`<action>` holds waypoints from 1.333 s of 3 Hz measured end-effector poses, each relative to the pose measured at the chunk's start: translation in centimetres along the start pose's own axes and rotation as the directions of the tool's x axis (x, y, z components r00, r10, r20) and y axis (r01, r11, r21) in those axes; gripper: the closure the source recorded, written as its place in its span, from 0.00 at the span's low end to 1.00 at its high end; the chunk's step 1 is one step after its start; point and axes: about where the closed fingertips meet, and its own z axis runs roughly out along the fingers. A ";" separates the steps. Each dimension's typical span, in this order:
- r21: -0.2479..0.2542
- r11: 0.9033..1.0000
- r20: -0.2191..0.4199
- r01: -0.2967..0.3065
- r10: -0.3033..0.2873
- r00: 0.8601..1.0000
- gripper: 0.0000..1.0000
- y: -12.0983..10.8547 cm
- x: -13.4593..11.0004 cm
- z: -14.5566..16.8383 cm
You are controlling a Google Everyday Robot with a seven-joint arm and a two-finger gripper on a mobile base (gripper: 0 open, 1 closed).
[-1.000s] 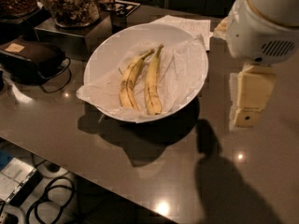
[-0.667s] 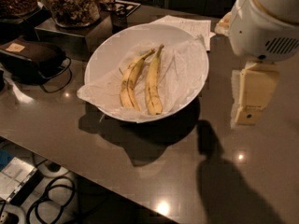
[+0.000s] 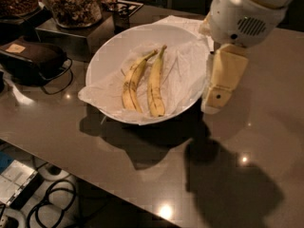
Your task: Pick banana from white bowl
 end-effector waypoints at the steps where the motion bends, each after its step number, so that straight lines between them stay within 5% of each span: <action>1: -0.072 0.997 0.020 0.014 -0.013 1.000 0.00 -1.2 -2.3 1.5; 2: -0.075 0.997 0.022 0.019 -0.018 1.000 0.00 -1.3 -2.5 1.6; 4: -0.109 0.994 0.145 0.008 0.007 0.989 0.00 -0.1 -4.4 2.7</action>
Offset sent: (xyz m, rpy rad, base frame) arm 0.0140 0.0197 -0.0055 0.0191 0.0542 0.0286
